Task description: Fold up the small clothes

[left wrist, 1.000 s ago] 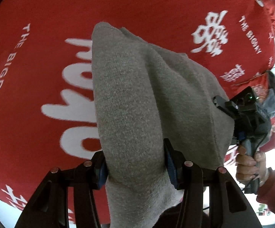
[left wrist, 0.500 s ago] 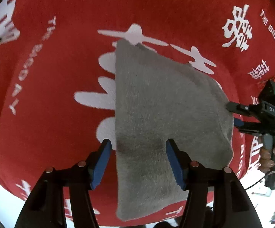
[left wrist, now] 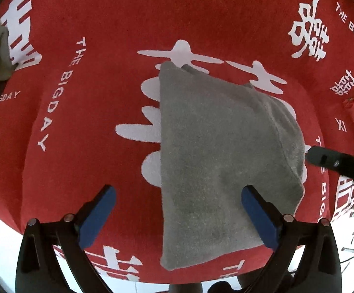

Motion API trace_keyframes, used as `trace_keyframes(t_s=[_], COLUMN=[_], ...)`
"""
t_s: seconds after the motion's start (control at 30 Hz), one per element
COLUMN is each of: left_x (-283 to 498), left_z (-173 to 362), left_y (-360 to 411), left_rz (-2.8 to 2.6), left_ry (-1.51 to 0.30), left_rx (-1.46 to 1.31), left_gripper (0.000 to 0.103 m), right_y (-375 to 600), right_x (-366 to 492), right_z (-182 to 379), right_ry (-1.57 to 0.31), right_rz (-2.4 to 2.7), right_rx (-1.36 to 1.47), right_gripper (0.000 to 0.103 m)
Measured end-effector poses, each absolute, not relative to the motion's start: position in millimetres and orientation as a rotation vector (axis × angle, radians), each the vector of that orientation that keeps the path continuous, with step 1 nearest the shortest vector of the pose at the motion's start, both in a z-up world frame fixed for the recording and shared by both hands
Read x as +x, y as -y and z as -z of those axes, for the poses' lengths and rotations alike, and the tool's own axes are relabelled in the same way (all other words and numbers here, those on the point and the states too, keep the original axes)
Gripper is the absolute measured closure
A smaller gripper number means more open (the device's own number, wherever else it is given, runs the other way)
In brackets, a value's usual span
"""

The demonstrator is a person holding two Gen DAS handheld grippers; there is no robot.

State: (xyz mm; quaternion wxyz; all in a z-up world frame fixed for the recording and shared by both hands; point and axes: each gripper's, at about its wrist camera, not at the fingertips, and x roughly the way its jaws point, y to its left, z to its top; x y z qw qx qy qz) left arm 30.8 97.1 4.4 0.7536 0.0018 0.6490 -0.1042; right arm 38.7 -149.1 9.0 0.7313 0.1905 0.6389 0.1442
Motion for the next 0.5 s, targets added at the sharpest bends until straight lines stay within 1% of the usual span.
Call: trace_keyframes(t_s=[0.13,0.2,0.3,0.37,0.4,0.43,0.5], left_x=[29,27,25,23,22,21,19], left_z=[6,10,14,15,16,16,16], left_y=[-98,-98,-98,-97,-96,-96,-94], left_rz=[0.221,0.197,0.161,0.159,0.165,0.17,0.166], left_ry=[-1.464,-1.481,-1.493,-1.499,-1.508,-1.515,-1.523], left_rx=[-0.029,-0.017,0.03,0.044,0.047,0.049,0.066], left_gripper=[0.0,0.0,0.0,0.0,0.0,0.0,0.0], right_y=[116,106,110,119,125,130,147], right_x=[36,31,19,10,6,4,-1], right_z=[-5,11,40,48,48,51,57], right_ry=[-1.437,-1.479,-1.525,-1.506,-1.494,-1.518,-1.553], right_rz=[-0.384,-0.366,-0.318,-0.32,-0.321,-0.304,-0.271], right_rx=[0.299,0.202,0.094,0.092,0.106,0.113,0.207], right_gripper=[0.067,0.067,0.07,0.07,0.063,0.051,0.05])
